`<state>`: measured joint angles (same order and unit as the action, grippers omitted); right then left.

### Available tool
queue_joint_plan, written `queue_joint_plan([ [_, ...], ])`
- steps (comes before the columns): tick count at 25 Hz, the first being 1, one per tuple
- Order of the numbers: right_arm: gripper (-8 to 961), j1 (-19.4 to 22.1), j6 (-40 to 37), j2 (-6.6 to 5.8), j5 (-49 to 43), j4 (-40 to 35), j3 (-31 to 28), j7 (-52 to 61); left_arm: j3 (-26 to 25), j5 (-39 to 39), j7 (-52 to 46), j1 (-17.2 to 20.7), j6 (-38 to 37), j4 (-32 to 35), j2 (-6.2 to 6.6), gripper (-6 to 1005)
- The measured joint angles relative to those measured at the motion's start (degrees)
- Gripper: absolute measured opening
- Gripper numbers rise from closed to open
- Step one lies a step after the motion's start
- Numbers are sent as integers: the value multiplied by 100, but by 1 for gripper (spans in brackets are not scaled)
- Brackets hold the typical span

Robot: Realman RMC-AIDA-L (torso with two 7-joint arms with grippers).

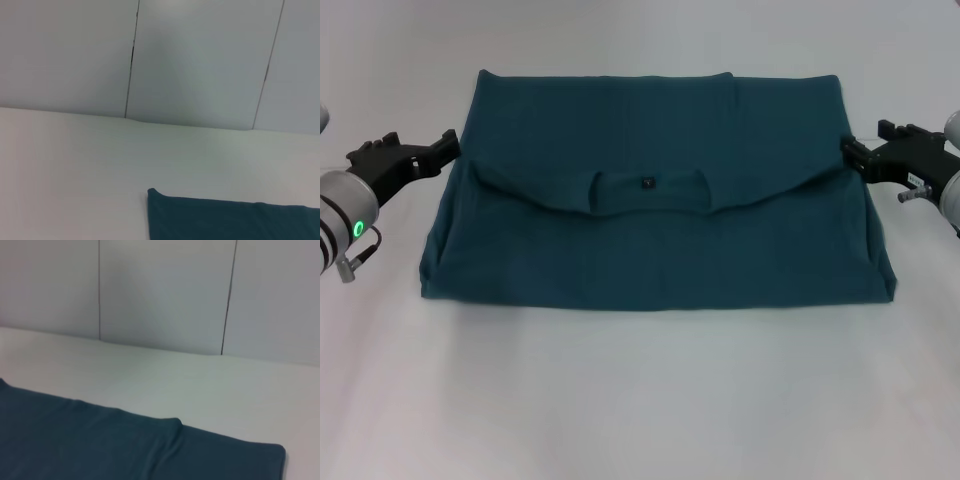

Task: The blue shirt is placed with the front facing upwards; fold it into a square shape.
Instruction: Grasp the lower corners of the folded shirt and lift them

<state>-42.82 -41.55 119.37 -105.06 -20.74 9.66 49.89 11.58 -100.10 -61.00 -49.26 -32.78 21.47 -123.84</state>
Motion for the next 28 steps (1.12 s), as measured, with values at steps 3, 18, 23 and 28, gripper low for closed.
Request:
queue_joint_plan([
  [3, 593, 16, -33, 2, 20, -19, 1, 17, 137, 0, -16, 34, -50, 15, 0, 841],
  [18, 917, 655, -700, 3, -59, -1085, 1682, 2113, 1746, -46, -2205, 1033, -1462, 1038, 165, 868],
  [23, 916, 1327, -1505, 8, -65, -2106, 2764, 3241, 2270, -301, -2856, 1610, -2308, 1745, 208, 864],
  [28, 914, 1873, -2314, 9, -64, -2914, 3049, 3938, 2261, -1008, -3459, 1845, -2891, 2154, 229, 861],
])
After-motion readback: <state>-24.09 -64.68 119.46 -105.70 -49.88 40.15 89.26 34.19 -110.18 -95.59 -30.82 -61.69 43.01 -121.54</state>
